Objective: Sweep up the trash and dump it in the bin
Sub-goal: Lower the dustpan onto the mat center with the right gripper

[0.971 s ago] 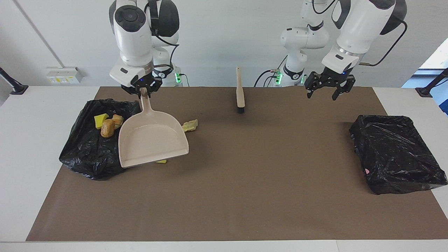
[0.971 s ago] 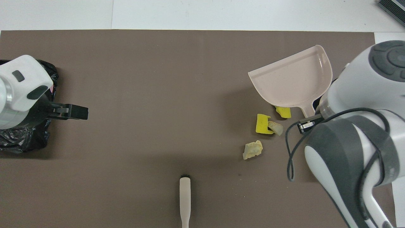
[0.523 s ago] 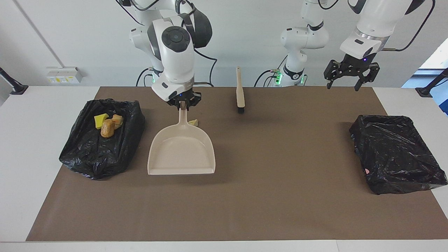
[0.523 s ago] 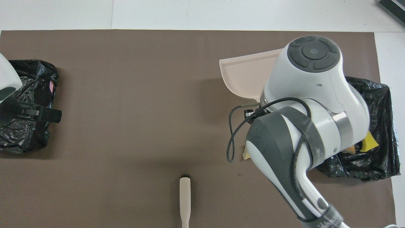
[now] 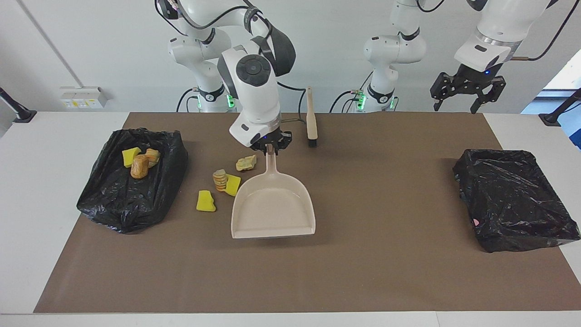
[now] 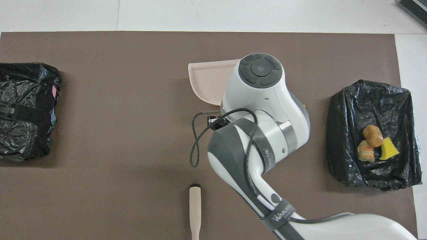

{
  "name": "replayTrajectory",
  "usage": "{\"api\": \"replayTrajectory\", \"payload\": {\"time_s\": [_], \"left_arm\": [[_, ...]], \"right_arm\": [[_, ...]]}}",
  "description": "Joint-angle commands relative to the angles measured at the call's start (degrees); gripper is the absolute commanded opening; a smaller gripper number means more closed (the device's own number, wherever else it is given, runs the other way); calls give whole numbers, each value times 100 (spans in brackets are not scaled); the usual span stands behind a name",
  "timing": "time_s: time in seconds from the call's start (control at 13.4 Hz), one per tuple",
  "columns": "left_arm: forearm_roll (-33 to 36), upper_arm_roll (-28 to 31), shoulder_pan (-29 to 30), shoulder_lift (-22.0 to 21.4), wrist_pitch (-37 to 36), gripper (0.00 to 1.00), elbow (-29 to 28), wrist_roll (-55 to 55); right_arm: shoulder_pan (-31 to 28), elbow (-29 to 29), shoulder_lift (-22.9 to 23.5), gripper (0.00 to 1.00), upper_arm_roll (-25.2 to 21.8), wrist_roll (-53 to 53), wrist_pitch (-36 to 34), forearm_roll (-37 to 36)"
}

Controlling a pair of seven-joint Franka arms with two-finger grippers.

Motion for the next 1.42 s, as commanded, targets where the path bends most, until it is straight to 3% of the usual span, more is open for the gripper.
{"api": "replayTrajectory", "payload": {"time_s": [0.0, 0.22, 0.75, 1.05, 1.12, 1.2, 1.27, 1.34], "left_arm": [[102, 161, 7, 125, -250, 100, 267, 247], [111, 171, 42, 3, -197, 100, 215, 256], [93, 171, 157, 2, -162, 100, 206, 221], [102, 162, 174, -24, -188, 100, 188, 186], [102, 162, 174, -16, -180, 100, 188, 194], [119, 162, 183, -7, -153, 100, 206, 221], [119, 162, 183, -7, -153, 100, 206, 221], [119, 162, 183, -15, -179, 100, 197, 212]], "right_arm": [[435, 1123, 955, 0, -30, 546, 39, 134], [655, 1233, 1275, 0, -30, 698, 275, 134], [762, 618, 1310, 0, -30, 865, 1031, 187], [805, 398, 1284, 0, -30, 874, 1050, 187], [806, 397, 1284, 35, -30, 865, 1050, 135], [814, 406, 1275, 82, -30, 821, 1024, 64], [806, 415, 1232, 100, -30, 786, 980, 55], [788, 423, 1127, 100, -30, 786, 910, 72]]}}
